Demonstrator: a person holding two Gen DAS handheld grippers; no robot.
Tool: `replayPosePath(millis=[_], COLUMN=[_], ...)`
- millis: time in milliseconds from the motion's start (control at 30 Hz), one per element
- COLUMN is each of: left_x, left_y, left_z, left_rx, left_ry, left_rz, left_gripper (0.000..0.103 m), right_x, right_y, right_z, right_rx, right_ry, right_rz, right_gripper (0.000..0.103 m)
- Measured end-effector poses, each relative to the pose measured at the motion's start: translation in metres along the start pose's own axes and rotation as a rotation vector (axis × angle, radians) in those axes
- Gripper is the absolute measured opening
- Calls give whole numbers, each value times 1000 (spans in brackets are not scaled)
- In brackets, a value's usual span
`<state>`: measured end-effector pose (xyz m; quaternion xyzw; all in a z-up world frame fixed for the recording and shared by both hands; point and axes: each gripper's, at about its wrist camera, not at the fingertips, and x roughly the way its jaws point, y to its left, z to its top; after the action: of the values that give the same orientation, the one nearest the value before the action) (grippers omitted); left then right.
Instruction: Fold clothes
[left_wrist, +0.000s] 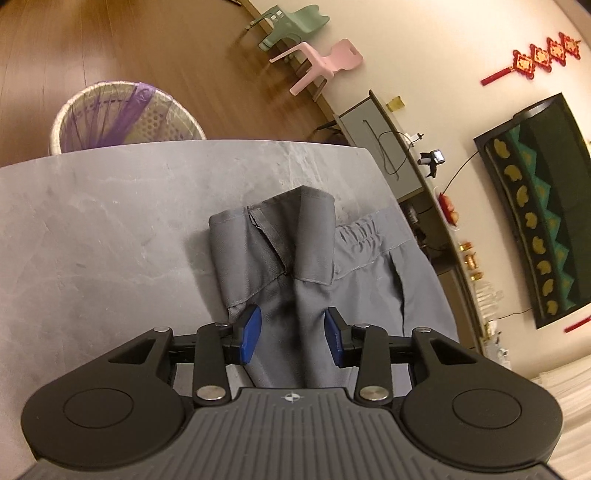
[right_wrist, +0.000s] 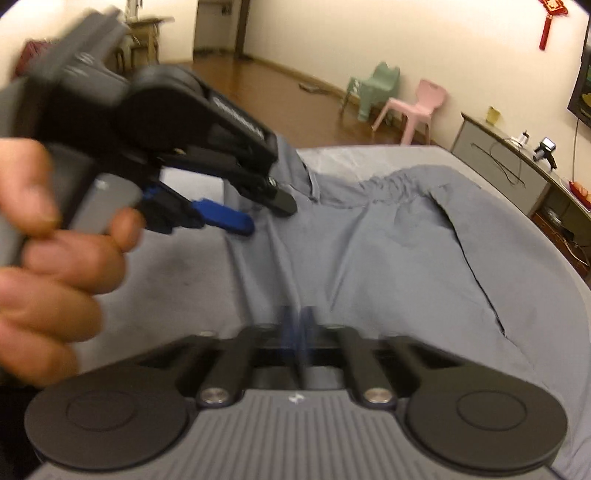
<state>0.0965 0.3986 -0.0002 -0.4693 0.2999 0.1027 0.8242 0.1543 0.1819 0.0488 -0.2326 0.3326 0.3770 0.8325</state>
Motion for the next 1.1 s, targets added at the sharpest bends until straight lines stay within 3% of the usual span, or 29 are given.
replayPosePath(millis=[133, 300, 433, 500, 533, 600, 667, 767, 833, 1000, 1100], left_x=[3, -14, -8, 1, 3, 1, -1, -1, -3, -7, -12], left_y=[3, -16, -26, -27, -23, -4, 20, 38, 36, 14, -1], left_z=[5, 3, 9, 10, 13, 21, 29, 33, 32, 23, 14], left_rx=[-17, 137, 247, 276, 252, 119, -26, -125, -112, 10, 102], left_ry=[16, -66, -82, -84, -83, -63, -27, 5, -2, -48, -76], left_rz=[-16, 67, 148, 189, 183, 102, 9, -55, -41, 56, 108], left_gripper=[40, 46, 46, 26, 23, 19, 19, 19, 19, 19, 19], right_x=[-12, 13, 10, 7, 5, -9, -42, -108, -147, -263, -327], right_y=[24, 26, 36, 39, 37, 24, 4, -46, -88, -188, -215], right_z=[7, -3, -9, -13, -16, -22, -40, -99, -152, -314, -406], right_rx=[-40, -78, -155, -191, -171, -76, 98, 401, 551, 994, 1197], right_ry=[-63, -2, -20, -32, -35, -43, -77, -137, -149, -161, -150], right_rz=[-2, 0, -2, 2, 13, 46, 93, 144, 57, -391, -615], right_gripper=[1, 1, 2, 3, 6, 13, 31, 43, 44, 46, 46])
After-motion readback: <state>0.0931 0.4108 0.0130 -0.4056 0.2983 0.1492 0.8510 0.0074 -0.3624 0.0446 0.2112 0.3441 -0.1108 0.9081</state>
